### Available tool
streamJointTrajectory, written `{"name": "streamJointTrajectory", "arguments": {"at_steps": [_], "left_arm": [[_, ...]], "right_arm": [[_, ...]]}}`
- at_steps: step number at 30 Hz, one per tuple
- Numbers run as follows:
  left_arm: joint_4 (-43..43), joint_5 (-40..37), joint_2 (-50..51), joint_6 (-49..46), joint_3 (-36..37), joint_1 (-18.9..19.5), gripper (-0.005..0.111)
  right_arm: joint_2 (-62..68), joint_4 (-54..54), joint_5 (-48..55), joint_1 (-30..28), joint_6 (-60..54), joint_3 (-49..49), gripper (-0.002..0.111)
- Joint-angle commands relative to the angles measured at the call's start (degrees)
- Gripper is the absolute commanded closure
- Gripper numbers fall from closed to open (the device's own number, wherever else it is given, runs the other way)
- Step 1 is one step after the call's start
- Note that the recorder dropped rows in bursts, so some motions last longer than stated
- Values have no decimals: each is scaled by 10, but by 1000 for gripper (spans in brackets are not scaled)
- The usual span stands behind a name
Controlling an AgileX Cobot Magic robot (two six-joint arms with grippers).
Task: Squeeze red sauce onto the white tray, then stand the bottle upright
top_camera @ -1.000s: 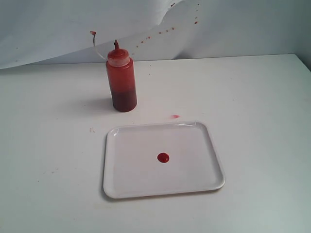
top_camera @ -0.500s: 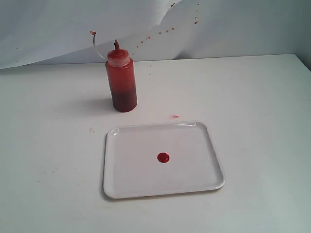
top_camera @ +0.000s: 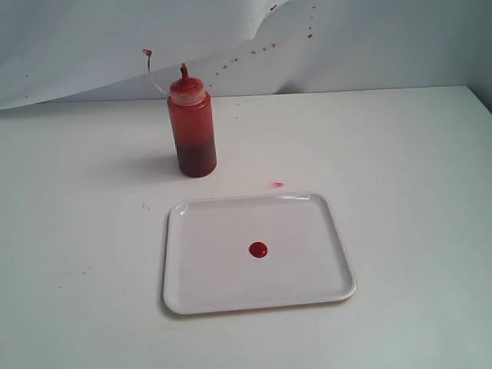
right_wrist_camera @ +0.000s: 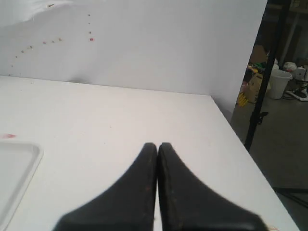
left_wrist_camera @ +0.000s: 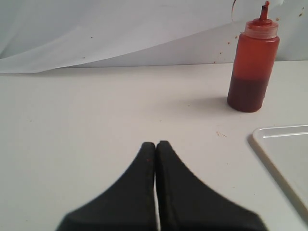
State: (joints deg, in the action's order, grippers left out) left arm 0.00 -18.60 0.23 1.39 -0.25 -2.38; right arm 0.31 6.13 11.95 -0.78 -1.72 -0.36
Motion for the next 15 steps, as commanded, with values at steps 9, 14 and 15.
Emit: {"name": "streamJointTrajectory", "arguments": {"at_steps": [9, 14, 15], "left_arm": [[0, 3, -2, 0, 3, 2, 107], [0, 3, -2, 0, 3, 2, 107], [0, 3, -2, 0, 3, 2, 107]], "right_arm": [[-3, -6, 77, -4, -21, 4, 108], [-3, -6, 76, -4, -21, 4, 108], [-3, -6, 76, -4, -21, 4, 108]]}}
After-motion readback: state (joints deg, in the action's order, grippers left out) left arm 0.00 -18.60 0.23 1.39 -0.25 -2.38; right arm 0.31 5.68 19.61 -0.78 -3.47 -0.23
